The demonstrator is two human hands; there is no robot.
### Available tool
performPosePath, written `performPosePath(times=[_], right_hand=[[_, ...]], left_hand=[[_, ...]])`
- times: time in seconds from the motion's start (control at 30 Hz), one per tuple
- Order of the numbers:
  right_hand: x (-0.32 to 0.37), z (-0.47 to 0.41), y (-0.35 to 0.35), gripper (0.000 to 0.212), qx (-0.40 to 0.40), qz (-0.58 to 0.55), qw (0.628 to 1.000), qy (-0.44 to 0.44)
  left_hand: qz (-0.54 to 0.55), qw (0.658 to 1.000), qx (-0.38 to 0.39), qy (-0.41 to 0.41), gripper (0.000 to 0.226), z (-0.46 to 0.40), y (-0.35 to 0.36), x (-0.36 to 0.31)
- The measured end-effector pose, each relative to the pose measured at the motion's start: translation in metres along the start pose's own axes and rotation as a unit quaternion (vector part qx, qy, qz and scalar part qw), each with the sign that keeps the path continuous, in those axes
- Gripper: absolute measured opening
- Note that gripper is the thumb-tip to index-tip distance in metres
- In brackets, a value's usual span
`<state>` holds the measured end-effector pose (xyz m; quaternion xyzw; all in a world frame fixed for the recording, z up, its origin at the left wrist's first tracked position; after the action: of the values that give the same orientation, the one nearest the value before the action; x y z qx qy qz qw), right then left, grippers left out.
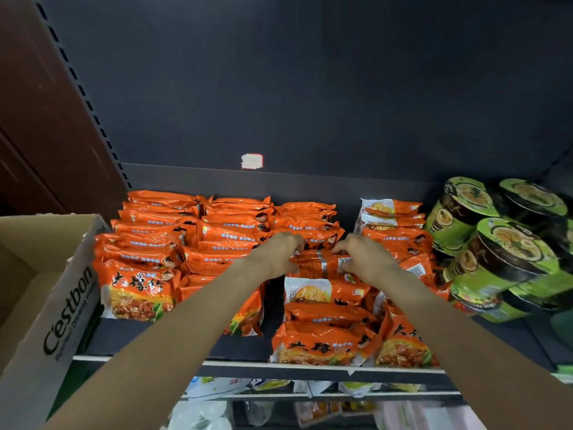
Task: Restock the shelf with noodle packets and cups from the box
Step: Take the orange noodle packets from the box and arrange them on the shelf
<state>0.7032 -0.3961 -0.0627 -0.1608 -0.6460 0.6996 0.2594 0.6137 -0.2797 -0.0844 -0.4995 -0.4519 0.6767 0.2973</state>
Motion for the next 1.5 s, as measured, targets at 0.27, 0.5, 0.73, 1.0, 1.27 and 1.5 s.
performPosePath(times=[0.27, 0.5, 0.73, 1.0, 1.27, 1.5], right_hand=[[0.004, 0.000, -0.011, 0.053, -0.063, 0.069, 0.991, 0.099], [-0.002, 0.008, -0.001, 0.059, -0.030, -0.043, 0.992, 0.119], [-0.001, 0.022, 0.003, 0.058, -0.006, -0.139, 0.983, 0.122], [-0.007, 0.041, 0.010, 0.051, -0.020, -0.174, 0.967, 0.188], [-0.004, 0.053, 0.012, 0.089, -0.011, -0.192, 0.948, 0.255], [0.005, 0.049, 0.008, 0.038, -0.036, -0.268, 0.932, 0.242]], left_hand=[[0.072, 0.995, -0.051, -0.047, 0.045, 0.009, -0.019, 0.006], [0.120, 0.990, -0.029, -0.062, 0.038, 0.017, -0.018, 0.003], [0.126, 0.991, -0.028, -0.047, 0.037, 0.029, -0.015, -0.006], [0.129, 0.990, -0.054, -0.034, 0.037, 0.035, -0.011, -0.029], [0.226, 0.973, 0.034, 0.025, 0.046, 0.055, -0.006, -0.038], [0.244, 0.969, 0.022, -0.044, 0.043, 0.067, -0.004, -0.009]])
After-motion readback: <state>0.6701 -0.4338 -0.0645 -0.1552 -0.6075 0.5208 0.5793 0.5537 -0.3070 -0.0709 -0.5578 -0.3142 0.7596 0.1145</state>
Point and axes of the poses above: each hand's wrist, its own z-axis away from the middle knuckle, its own y-axis out of the palm, x = y × z, the point moved 7 cm from there along -z, towards the middle knuckle, and after that the axes turned 4 degrees about -x, right-handed, at the moved point
